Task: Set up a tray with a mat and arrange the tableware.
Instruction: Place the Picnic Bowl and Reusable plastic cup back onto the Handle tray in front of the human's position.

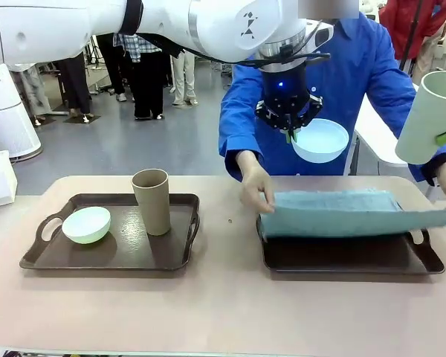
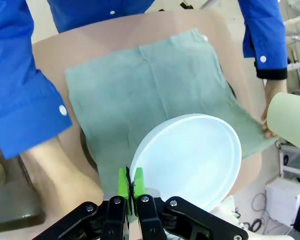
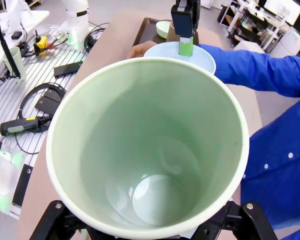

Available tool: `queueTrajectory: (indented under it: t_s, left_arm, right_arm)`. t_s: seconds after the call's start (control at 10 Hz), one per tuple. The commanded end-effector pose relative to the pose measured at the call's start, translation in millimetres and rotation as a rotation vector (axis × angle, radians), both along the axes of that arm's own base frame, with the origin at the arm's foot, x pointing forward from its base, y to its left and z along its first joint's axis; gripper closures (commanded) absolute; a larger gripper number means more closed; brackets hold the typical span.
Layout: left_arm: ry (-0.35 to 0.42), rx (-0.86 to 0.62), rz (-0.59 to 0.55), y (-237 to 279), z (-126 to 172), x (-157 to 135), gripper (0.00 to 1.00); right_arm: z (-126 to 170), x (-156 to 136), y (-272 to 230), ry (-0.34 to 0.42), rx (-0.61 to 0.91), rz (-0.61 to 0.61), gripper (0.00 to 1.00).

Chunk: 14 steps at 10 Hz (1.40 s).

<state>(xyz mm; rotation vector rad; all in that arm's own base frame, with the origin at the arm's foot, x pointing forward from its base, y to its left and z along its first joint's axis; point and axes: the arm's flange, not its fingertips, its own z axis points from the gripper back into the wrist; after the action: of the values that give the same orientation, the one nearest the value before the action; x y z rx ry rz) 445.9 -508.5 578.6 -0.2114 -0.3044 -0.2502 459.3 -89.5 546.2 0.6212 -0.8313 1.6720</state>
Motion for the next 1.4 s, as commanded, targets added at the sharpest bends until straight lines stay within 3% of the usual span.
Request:
queueTrajectory:
  t_s: [0.0, 1.3]
  left_arm:
    - [-0.001, -0.011, 0.000, -1.3, 3.8, 0.9, 1.00]
    - [-0.001, -0.011, 0.000, -1.3, 3.8, 0.9, 1.00]
  right_arm:
    - [0.4, 1.7, 0.8, -0.008, -0.003, 0.006, 0.19]
    - [0.4, 1.7, 0.8, -0.008, -0.003, 0.006, 0.19]
